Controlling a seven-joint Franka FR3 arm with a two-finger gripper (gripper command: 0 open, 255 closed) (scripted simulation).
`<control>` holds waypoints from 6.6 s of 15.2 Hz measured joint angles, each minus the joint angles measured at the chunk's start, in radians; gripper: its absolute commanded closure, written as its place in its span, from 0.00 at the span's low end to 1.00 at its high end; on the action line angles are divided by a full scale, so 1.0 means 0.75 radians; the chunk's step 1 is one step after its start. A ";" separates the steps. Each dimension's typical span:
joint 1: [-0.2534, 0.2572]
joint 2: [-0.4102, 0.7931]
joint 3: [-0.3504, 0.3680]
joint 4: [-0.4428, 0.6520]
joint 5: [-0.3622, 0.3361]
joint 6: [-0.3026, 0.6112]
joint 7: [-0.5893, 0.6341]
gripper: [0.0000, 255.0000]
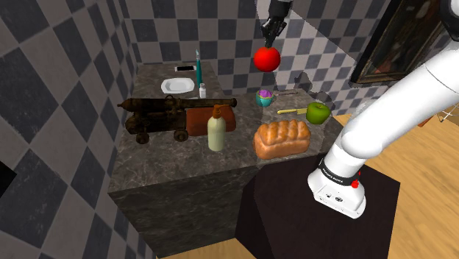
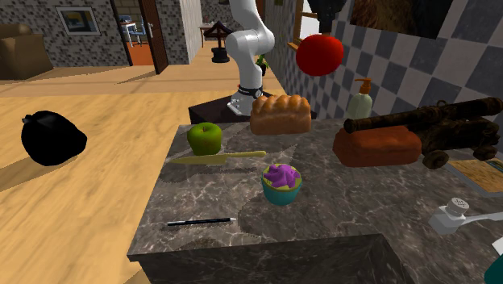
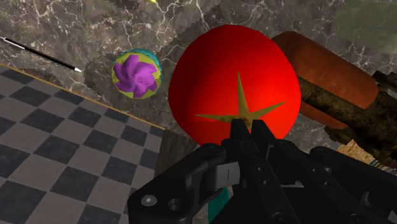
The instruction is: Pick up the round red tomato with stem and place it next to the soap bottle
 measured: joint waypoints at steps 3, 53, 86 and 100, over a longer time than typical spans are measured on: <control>0.032 -0.012 0.072 -0.008 0.007 -0.010 0.100 1.00; 0.475 0.701 0.782 0.536 -0.120 0.045 1.280 1.00; 0.485 0.872 0.748 0.163 -0.239 0.570 1.405 1.00; 0.501 0.967 0.722 0.119 -0.301 0.702 1.459 1.00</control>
